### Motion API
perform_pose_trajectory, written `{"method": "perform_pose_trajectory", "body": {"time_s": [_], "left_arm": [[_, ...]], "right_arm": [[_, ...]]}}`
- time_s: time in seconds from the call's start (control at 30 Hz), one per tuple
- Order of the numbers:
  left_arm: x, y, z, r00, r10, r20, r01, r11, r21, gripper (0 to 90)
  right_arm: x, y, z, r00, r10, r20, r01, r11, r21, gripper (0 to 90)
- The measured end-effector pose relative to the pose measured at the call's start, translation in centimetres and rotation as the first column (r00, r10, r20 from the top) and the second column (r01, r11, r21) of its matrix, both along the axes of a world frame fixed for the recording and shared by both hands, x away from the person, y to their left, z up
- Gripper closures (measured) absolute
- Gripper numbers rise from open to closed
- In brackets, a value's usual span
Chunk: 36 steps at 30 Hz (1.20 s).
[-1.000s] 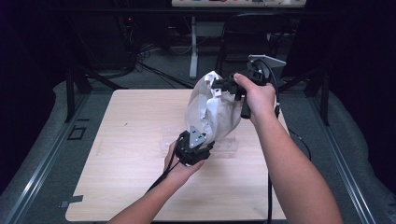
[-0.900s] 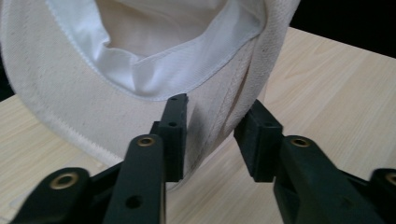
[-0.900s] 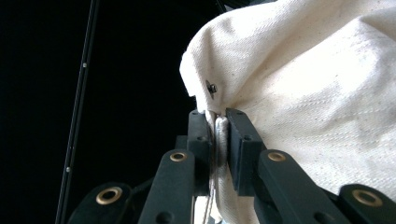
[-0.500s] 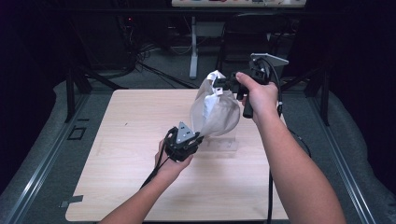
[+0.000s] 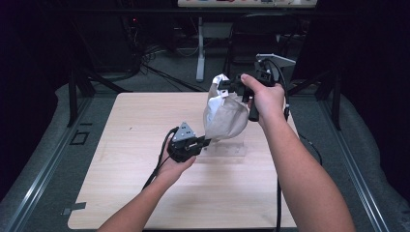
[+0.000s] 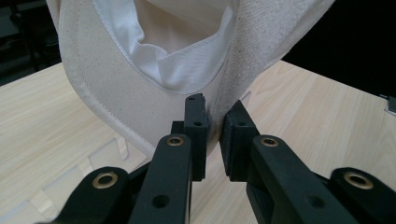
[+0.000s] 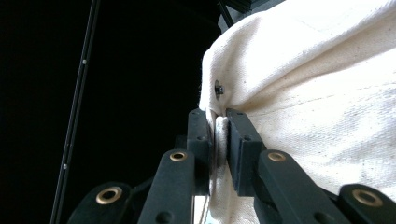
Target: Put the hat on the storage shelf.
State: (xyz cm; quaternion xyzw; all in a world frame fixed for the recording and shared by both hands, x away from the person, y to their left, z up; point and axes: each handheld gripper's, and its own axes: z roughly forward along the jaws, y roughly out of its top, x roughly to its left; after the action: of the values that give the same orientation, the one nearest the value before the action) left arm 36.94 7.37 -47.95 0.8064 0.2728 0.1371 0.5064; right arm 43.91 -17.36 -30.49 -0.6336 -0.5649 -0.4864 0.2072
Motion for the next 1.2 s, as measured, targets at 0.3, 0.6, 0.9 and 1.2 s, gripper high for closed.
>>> {"method": "perform_pose_trajectory", "body": {"time_s": [0.3,0.6,0.9,1.2], "left_arm": [[0.1,-0.1,-1.0,1.0000,-0.004,-0.008,0.004,0.9995,-0.033,82.5],[0.0,1.3,-1.6,0.9993,0.018,-0.032,-0.019,0.9991,-0.037,83.4],[-0.4,2.2,-2.1,0.9978,0.054,-0.038,-0.054,0.9985,-0.005,85.1],[-1.0,2.3,-2.6,0.9969,0.073,-0.028,-0.072,0.9966,0.040,85.4]], "right_arm": [[0.2,-0.1,-0.8,0.9999,0.003,-0.013,-0.003,1.000,0.002,81.0],[0.4,1.2,-1.5,0.9992,0.031,-0.026,-0.031,0.999,-0.009,80.9],[0.5,2.1,-2.2,0.9980,0.051,-0.037,-0.053,0.998,-0.040,80.7],[0.5,1.5,-3.2,0.9971,0.052,-0.055,-0.056,0.996,-0.077,80.4]]}}
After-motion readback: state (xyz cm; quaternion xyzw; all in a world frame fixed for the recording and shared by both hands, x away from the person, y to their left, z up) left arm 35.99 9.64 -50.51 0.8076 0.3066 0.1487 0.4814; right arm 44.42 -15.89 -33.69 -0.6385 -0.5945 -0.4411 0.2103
